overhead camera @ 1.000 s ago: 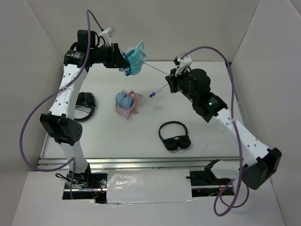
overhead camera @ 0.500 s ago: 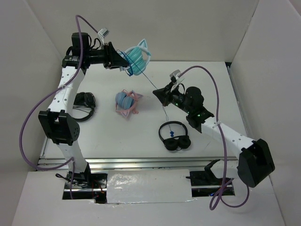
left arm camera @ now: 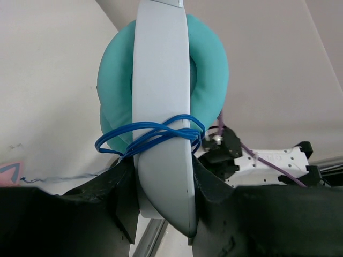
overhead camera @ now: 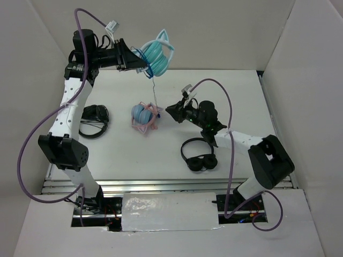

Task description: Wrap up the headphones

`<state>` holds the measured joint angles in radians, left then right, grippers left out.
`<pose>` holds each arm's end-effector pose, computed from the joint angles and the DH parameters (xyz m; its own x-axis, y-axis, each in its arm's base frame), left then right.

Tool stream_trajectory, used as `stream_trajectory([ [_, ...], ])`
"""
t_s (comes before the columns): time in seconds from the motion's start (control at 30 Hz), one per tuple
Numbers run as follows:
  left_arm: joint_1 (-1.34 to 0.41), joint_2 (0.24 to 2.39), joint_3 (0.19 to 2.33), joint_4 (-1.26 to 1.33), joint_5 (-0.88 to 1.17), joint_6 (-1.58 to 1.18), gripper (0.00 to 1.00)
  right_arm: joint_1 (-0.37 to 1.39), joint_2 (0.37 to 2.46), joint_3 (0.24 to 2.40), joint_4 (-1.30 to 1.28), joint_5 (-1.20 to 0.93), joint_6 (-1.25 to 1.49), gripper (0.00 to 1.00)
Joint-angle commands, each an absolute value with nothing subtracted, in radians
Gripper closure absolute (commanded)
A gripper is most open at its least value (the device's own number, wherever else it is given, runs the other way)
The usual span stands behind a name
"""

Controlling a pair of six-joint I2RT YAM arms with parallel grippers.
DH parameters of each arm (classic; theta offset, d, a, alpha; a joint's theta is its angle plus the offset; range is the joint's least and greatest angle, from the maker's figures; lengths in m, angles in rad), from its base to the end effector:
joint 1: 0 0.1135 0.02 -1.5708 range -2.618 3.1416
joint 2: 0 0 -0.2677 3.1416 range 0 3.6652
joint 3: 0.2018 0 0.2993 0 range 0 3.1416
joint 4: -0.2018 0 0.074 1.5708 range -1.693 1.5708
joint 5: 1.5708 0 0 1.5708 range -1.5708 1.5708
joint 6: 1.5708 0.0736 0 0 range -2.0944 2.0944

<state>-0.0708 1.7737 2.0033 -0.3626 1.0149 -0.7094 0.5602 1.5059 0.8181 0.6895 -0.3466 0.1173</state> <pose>0.4521 -0.0947 0.4859 -0.6717 -0.2970 -0.6787 0.5794 0.3603 -0.7311 0.3345 0.2393 0.2411 -0.0907 0.0730 -0.9932 -0.7823 0.6119 0.1165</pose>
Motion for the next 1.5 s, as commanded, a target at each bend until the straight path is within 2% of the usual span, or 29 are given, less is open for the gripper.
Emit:
stream_trajectory([
  [0.0, -0.101, 1.674, 2.074, -0.307, 1.025, -0.686, 1.0, 0.581, 1.539, 0.867, 0.845, -0.315, 0.098, 0.76],
  [0.07, -0.106, 1.671, 2.103, -0.343, 1.006, -0.669, 1.0, 0.594, 1.551, 0.861, 0.868, -0.292, 0.069, 0.63],
  [0.13, -0.107, 1.664, 2.117, -0.368, 0.993, -0.658, 1.0, 0.604, 1.557, 0.839, 0.912, -0.249, 0.029, 0.1],
  [0.17, -0.109, 1.663, 2.124, -0.367, 0.992, -0.661, 1.0, 0.607, 1.562, 0.831, 0.926, -0.249, 0.015, 0.0],
  [0.5, -0.124, 1.686, 2.192, -0.288, 1.068, -0.785, 1.0, 0.594, 1.738, 0.908, 0.899, -0.253, -0.002, 0.01],
  [0.53, -0.127, 1.683, 2.192, -0.256, 1.089, -0.814, 1.0, 0.589, 1.752, 0.913, 0.902, -0.279, 0.036, 0.03],
  [0.57, -0.127, 1.68, 2.194, -0.244, 1.094, -0.824, 1.0, 0.586, 1.767, 0.922, 0.903, -0.302, 0.05, 0.19],
  [0.6, -0.129, 1.675, 2.194, -0.229, 1.1, -0.837, 1.0, 0.572, 1.788, 0.928, 0.908, -0.371, 0.064, 0.28],
  [0.63, -0.129, 1.675, 2.194, -0.221, 1.104, -0.838, 1.0, 0.563, 1.799, 0.931, 0.919, -0.402, 0.102, 0.5],
  [0.67, -0.129, 1.666, 2.194, -0.216, 1.115, -0.85, 1.0, 0.557, 1.804, 0.946, 0.919, -0.431, 0.113, 0.6],
  [0.7, -0.127, 1.652, 2.184, -0.189, 1.123, -0.865, 1.0, 0.537, 1.812, 0.951, 0.92, -0.454, 0.156, 0.96],
  [0.73, -0.129, 1.646, 2.178, -0.18, 1.13, -0.874, 1.0, 0.523, 1.815, 0.954, 0.934, -0.453, 0.184, 1.0],
  [0.93, -0.152, 1.612, 2.152, -0.175, 1.166, -0.832, 1.0, 0.361, 1.824, 0.988, 1.006, -0.607, 0.33, 1.0],
  [1.03, -0.198, 1.626, 2.146, -0.192, 1.213, -0.778, 1.0, 0.281, 1.824, 1.051, 0.925, -0.708, 0.333, 1.0],
  [1.13, -0.254, 1.649, 2.129, -0.225, 1.239, -0.703, 1.0, 0.201, 1.844, 1.222, 0.744, -0.831, 0.278, 1.0],
  [1.2, -0.299, 1.676, 2.141, -0.319, 1.232, -0.607, 1.0, 0.152, 1.864, 1.32, 0.539, -0.856, 0.201, 1.0],
  [1.27, -0.348, 1.704, 2.178, -0.467, 1.198, -0.472, 1.0, 0.12, 1.905, 1.51, 0.298, -0.858, 0.088, 1.0],
  [1.33, -0.394, 1.724, 2.254, -0.599, 1.088, -0.364, 1.0, 0.109, 1.959, 1.727, 0.078, -0.842, 0.013, 1.0],
  [1.4, -0.471, 1.74, 2.296, -0.752, 0.932, -0.232, 1.0, 0.104, 1.991, 1.925, -0.035, -0.781, -0.075, 1.0],
  [1.47, -0.527, 1.72, 2.27, -0.781, 0.85, -0.165, 1.0, 0.103, 2.026, 2.046, -0.168, -0.703, -0.116, 1.0],
])
